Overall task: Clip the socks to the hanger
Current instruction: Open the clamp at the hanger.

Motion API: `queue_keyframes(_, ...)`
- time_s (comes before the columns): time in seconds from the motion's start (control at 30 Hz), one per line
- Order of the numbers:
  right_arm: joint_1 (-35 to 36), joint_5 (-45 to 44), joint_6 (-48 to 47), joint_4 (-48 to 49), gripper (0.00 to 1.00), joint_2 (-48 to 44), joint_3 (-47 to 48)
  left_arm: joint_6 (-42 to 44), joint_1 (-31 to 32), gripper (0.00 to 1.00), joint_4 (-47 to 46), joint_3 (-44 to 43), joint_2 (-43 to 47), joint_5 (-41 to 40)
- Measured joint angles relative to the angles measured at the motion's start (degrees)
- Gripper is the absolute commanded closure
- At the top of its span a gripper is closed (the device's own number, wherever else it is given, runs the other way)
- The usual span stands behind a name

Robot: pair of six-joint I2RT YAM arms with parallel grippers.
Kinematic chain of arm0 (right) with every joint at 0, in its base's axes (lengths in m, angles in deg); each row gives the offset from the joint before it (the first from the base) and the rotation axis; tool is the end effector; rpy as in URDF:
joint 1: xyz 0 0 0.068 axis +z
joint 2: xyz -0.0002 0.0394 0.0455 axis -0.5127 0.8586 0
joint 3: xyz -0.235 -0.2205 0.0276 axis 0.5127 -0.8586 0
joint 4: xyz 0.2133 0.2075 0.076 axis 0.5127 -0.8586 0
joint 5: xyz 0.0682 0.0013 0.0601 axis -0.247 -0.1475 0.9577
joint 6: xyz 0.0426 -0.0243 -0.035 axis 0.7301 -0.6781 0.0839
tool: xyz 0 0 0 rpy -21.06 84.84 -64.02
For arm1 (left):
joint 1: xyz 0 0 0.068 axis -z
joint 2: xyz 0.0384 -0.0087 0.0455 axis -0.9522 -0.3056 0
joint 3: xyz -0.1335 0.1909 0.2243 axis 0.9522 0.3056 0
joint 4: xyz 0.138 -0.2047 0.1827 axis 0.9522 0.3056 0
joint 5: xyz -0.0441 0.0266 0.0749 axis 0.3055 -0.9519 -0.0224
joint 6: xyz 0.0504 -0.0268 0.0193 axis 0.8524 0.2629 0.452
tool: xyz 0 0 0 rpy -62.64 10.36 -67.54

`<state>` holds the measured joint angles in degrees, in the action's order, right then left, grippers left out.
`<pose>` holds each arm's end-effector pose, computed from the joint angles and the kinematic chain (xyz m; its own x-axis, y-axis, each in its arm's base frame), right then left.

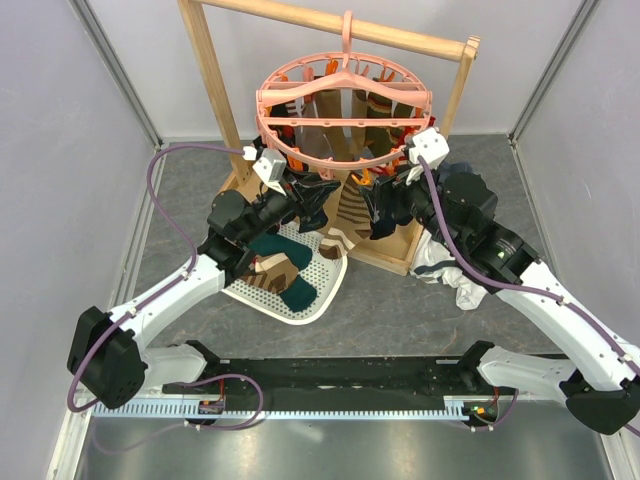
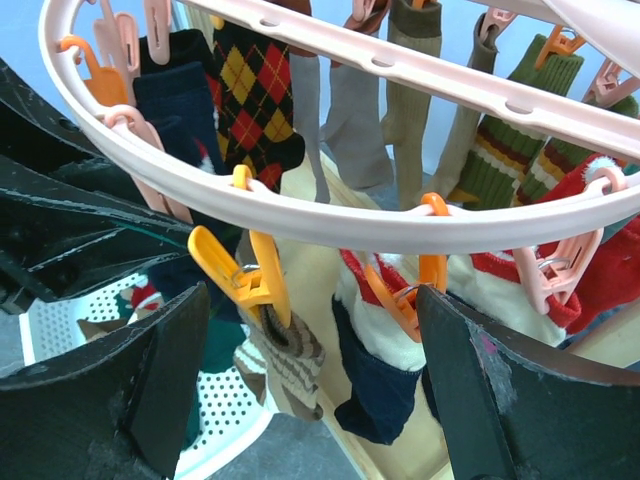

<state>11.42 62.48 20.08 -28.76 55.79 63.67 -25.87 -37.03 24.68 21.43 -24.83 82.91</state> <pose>0.1977 0.1687 0.4958 -0.0737 -0.0162 -0.9971 -0.5233 0.8518 0.0248 0.2518 -0.1958 0.4010 0.0226 -0.3270 -0.9448 0.8431 0.5141 -0.1578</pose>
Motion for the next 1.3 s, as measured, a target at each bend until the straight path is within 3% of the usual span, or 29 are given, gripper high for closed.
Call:
queue_keyframes(0.23,0.0,1.9,2.6,-3.8,0.11,-0.2,4.5,0.6,1.6,0.98,0.7,0.0,1.2,-2.2)
queue_keyframes(0.63,0.2,3.9,14.3,-8.7,0.19,1.7,9.4,9.4,13.3,0.98,5.2,-1.0,2.6,-22.5)
queue_keyframes(1.03,5.9,-6.4,18.1,-9.1,0.33,5.5,9.7,12.2,18.3,0.98,6.6,-4.5,-1.8,-34.0)
queue_keyframes(1.3,7.0,-12.7,18.1,-7.6,0.31,5.4,9.7,13.2,19.5,0.98,6.8,-5.5,-3.3,-38.0)
